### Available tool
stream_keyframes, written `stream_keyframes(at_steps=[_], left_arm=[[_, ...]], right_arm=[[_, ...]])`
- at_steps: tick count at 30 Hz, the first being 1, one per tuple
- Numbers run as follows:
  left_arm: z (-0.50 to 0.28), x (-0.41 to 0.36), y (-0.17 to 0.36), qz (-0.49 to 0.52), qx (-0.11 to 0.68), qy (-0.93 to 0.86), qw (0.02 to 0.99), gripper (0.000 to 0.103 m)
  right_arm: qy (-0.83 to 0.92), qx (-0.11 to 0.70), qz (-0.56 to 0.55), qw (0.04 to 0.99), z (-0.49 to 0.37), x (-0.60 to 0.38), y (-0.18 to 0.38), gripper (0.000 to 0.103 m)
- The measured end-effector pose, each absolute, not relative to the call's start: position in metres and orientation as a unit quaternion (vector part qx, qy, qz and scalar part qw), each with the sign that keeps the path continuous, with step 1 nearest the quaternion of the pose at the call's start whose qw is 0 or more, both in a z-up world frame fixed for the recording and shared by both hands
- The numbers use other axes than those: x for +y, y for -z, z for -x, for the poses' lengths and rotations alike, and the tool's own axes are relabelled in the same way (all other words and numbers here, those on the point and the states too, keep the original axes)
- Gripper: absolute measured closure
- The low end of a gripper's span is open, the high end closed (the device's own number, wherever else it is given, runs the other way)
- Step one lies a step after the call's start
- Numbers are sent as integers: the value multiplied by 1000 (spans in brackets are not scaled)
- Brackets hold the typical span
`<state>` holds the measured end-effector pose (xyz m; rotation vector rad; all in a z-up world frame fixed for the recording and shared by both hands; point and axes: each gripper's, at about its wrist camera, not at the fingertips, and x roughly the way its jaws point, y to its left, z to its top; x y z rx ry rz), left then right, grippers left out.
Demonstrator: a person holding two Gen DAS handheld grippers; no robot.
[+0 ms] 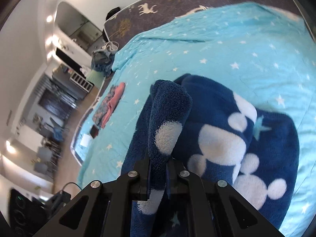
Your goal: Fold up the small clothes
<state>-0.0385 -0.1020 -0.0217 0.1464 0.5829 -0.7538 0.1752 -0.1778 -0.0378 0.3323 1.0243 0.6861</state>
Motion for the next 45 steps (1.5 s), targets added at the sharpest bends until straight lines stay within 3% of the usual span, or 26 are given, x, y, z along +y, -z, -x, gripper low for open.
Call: stream_keyframes(at_steps=[4, 5, 6, 7, 10, 11, 12, 14, 26, 31, 32, 34, 35, 38, 45], left_arm=[[34, -122, 44, -108, 294, 340, 887, 21], [32, -129, 49, -128, 286, 325, 892, 25], [27, -129, 52, -141, 286, 312, 895, 46], [22, -131, 54, -148, 290, 302, 896, 55], [14, -123, 50, -106, 302, 320, 892, 65], [15, -120, 50, -97, 303, 326, 890, 66], [15, -117, 49, -91, 305, 331, 889, 66], [14, -114, 51, -80, 307, 338, 886, 66], [17, -103, 54, -71, 296, 360, 882, 66], [17, -111, 52, -76, 291, 360, 883, 66], [18, -113, 52, -76, 289, 359, 884, 66], [17, -116, 50, -79, 284, 353, 888, 67], [16, -117, 46, -75, 282, 355, 888, 68], [19, -120, 30, -61, 260, 378, 886, 68], [33, -178, 5, -76, 211, 458, 860, 68]], right_arm=[[-322, 484, -167, 797, -175, -178, 45, 93], [-321, 485, -167, 796, -174, -178, 46, 93], [-319, 484, -167, 797, -174, -179, 46, 92], [-317, 483, -166, 799, -173, -180, 45, 92], [-295, 473, -155, 816, -169, -186, 42, 80], [-287, 463, -146, 826, -167, -194, 39, 68], [-281, 457, -142, 832, -165, -200, 36, 41], [-270, 444, -145, 842, -162, -214, 34, 16], [-374, 534, -249, 716, -191, -214, 81, 13], [-360, 527, -163, 753, -199, -170, 57, 12], [-338, 526, -129, 769, -200, -157, 52, 15], [-302, 522, -82, 793, -197, -141, 47, 55], [-301, 517, -71, 798, -194, -138, 44, 68], [-297, 470, -57, 829, -176, -145, 15, 72], [-258, 411, -62, 872, -138, -218, -35, 70]])
